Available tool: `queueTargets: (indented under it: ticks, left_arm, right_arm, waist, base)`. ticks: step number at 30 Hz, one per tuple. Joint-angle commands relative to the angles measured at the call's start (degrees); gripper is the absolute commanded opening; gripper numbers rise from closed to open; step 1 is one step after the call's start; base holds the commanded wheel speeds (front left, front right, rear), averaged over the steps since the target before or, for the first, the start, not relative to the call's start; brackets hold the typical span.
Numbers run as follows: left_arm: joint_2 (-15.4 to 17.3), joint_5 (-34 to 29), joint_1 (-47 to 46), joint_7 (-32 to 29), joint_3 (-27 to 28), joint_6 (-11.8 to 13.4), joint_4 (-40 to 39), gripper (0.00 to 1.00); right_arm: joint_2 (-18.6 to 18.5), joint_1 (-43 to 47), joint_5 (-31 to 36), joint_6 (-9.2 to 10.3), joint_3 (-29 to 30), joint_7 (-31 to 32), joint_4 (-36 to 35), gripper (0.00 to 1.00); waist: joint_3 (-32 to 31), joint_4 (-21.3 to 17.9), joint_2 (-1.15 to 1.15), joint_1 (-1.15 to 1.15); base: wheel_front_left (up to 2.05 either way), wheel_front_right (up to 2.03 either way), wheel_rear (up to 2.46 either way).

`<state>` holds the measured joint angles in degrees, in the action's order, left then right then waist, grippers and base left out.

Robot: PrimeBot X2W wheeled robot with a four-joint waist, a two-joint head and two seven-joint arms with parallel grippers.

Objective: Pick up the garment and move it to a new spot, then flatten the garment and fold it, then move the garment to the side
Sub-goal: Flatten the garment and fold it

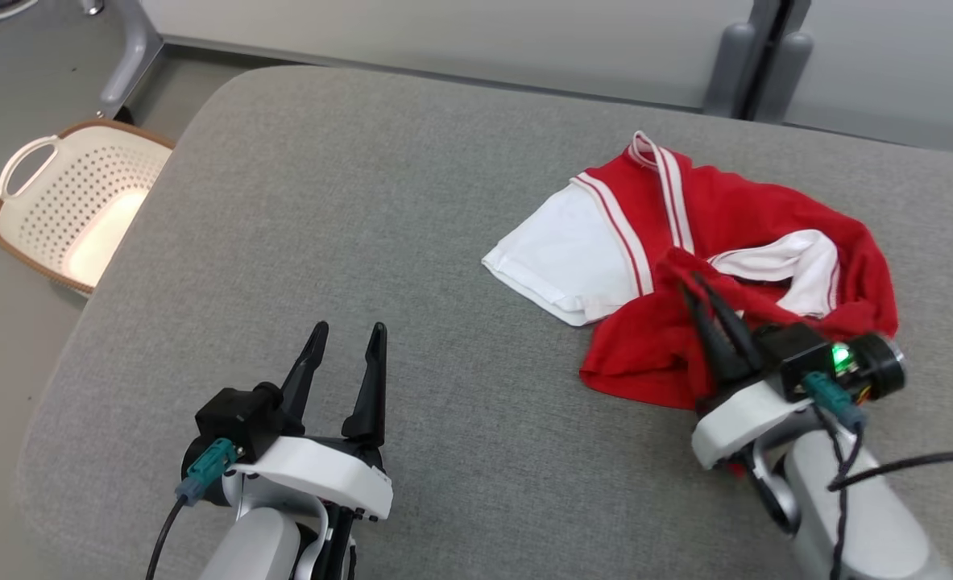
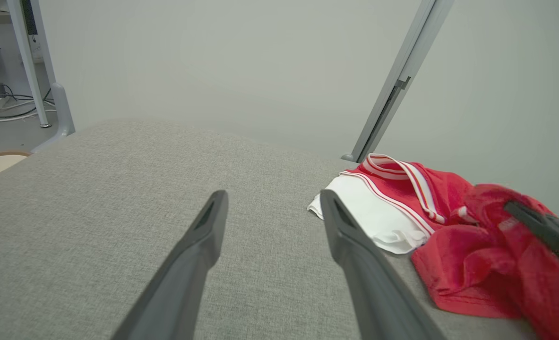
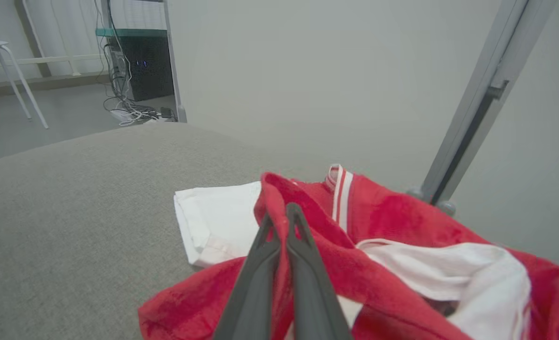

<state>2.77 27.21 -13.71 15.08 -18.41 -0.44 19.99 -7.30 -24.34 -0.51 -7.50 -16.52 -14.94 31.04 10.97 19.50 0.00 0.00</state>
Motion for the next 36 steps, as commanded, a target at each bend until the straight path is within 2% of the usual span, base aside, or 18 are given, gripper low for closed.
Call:
queueTargets:
  ticks: [1, 5, 8, 13, 15, 18, 22, 23, 24, 27, 29, 30, 33, 36]
  left_arm:
    - [0.2, -0.5, 0.5, 0.1, 0.3, -0.1, 0.2, 1.00]
    - [0.3, -1.1, 1.9, 0.1, 0.6, -0.5, 0.9, 1.00]
    - [0.2, -1.1, 2.5, 0.1, 1.1, -0.5, 1.1, 1.00]
    - [0.3, -1.1, 3.8, 0.1, 1.5, -0.4, 0.9, 1.00]
    - [0.2, -0.9, 4.0, 0.1, 1.7, -0.4, 0.6, 1.00]
    - [0.2, -1.0, 3.5, 0.1, 1.5, -0.8, 0.6, 1.00]
    - [0.3, -1.6, 2.1, 0.1, 1.0, -1.1, 1.1, 1.00]
    - [0.2, -1.6, 1.9, 0.1, 1.1, -1.0, 1.1, 1.00]
    - [0.2, -1.6, 1.6, 0.1, 1.1, -1.0, 1.1, 1.00]
    - [0.2, -1.7, 0.9, 0.1, 1.0, -1.1, 1.3, 1.00]
    - [0.3, -1.7, 0.5, 0.1, 0.8, -1.2, 1.7, 1.00]
    - [0.3, -1.7, 0.3, 0.1, 0.7, -1.2, 1.8, 1.00]
    - [0.2, -1.6, 0.0, 0.1, 0.8, -1.3, 2.0, 1.00]
    - [0.3, -1.5, 0.0, 0.1, 0.8, -1.4, 2.1, 1.00]
  right_arm:
    - [-1.3, -0.3, 0.5, 0.01, 0.6, -0.3, -1.2, 0.00]
    - [-5.4, -2.8, 2.3, 0.01, 2.7, 0.1, -7.2, 0.00]
    - [-10.0, -3.3, 2.2, 0.01, 5.5, 3.0, -12.7, 0.00]
    - [-18.2, 2.3, -3.2, 0.02, 9.8, 11.1, -22.2, 0.00]
    - [-20.3, 6.0, -5.8, 0.01, 12.5, 14.0, -24.6, 0.00]
    - [-21.4, 10.7, -8.9, 0.01, 15.9, 16.9, -25.0, 0.00]
    - [-22.1, 14.2, -9.2, 0.01, 19.1, 19.8, -19.9, 0.00]
    - [-21.7, 14.3, -8.3, 0.04, 21.1, 20.3, -18.4, 0.36]
    - [-21.1, 14.3, -6.9, 0.06, 23.6, 20.8, -16.7, 1.00]
    - [-17.5, 12.6, -1.9, 0.05, 30.0, 20.1, -14.5, 1.00]
    - [-14.5, 11.4, 0.7, 0.04, 32.0, 18.0, -15.3, 1.00]
    - [-12.8, 11.0, 1.1, 0.00, 31.9, 16.8, -16.0, 1.00]
    - [-11.0, 10.1, 2.0, 0.06, 31.0, 14.3, -17.7, 1.00]
    - [-8.7, 9.4, 0.2, 0.05, 25.9, 10.8, -20.1, 1.00]
  waist:
    - [-1.4, -1.3, 0.00, 0.00]
    - [-4.3, -3.4, 0.00, 0.00]
    - [-5.8, -4.9, 0.00, 0.00]
    - [-7.1, -7.3, 0.00, 0.00]
    - [-7.0, -8.6, 0.00, 0.00]
    - [-6.3, -10.1, 0.00, 0.00]
    - [-5.1, -11.3, 0.00, 0.00]
    - [-4.8, -11.5, 0.00, 0.00]
    - [-4.4, -11.7, 0.00, 0.00]
    - [-3.5, -12.2, 0.00, 0.00]
    - [-3.2, -12.4, 0.00, 0.00]
    - [-3.1, -12.4, 0.00, 0.00]
    - [-3.0, -12.7, 0.00, 0.00]
    - [-3.0, -12.8, 0.00, 0.00]
  base:
    - [0.00, 0.00, 0.00]
    - [0.00, 0.00, 0.00]
    - [0.00, 0.00, 0.00]
    - [0.00, 0.00, 0.00]
    - [0.00, 0.00, 0.00]
    - [0.00, 0.00, 0.00]
    - [0.00, 0.00, 0.00]
    - [0.00, 0.00, 0.00]
    - [0.00, 0.00, 0.00]
    - [0.00, 0.00, 0.00]
    - [0.00, 0.00, 0.00]
    - [0.00, 0.00, 0.00]
    - [0.00, 0.00, 0.00]
    - [0.00, 0.00, 0.00]
